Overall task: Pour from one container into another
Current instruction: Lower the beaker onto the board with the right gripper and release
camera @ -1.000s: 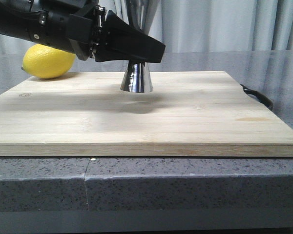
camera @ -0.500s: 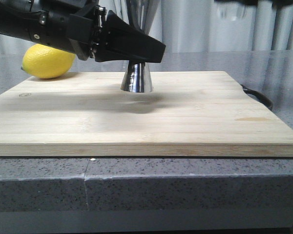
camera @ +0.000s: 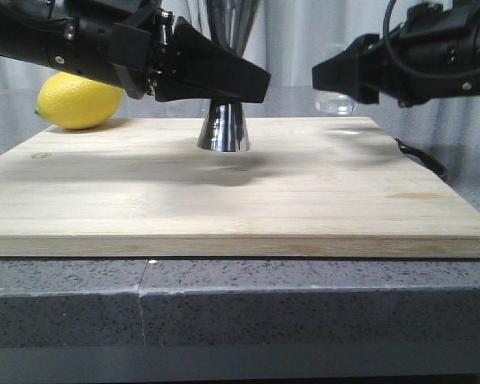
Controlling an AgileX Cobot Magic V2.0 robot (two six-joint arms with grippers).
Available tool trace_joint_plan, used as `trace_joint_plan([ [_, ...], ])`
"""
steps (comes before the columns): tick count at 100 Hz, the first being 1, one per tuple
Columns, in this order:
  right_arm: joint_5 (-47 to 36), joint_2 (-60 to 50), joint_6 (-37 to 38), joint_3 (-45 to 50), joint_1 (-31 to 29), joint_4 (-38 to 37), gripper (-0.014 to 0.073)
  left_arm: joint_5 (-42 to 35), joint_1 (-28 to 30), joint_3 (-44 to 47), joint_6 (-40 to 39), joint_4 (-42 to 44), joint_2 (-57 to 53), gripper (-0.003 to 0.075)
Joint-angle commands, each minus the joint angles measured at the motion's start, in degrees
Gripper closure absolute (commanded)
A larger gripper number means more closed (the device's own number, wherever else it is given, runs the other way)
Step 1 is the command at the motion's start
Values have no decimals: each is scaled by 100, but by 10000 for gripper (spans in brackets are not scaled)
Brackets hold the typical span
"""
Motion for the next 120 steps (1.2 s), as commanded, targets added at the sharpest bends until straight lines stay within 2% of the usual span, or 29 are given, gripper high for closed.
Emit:
trace_joint_plan([
  [1, -670, -39, -191, -124, -42, 79, 365, 681, -53, -190, -44, -442, -319, 739],
  [24, -1008, 231, -230, -124, -42, 79, 365, 681, -53, -190, -44, -442, -319, 739],
  [64, -951, 256, -418, -124, -42, -76, 361, 681, -53, -190, -44, -442, -319, 739],
  [71, -951, 256, -433, -124, -42, -78, 318, 681, -53, -190, -44, -442, -319, 739],
  [83, -951, 256, -433, -124, -42, -65, 150, 681, -53, -190, -44, -442, -319, 739],
  [93, -951, 256, -433, -124, -42, -5, 58, 681, -53, -190, -44, -442, -319, 739],
  [102, -951, 256, -433, -124, -42, 16, 32, 681, -53, -190, -44, -442, -319, 739],
  [120, -882, 118, -433, -124, -42, 16, 31, 681, -53, -190, 4, -442, -319, 739],
])
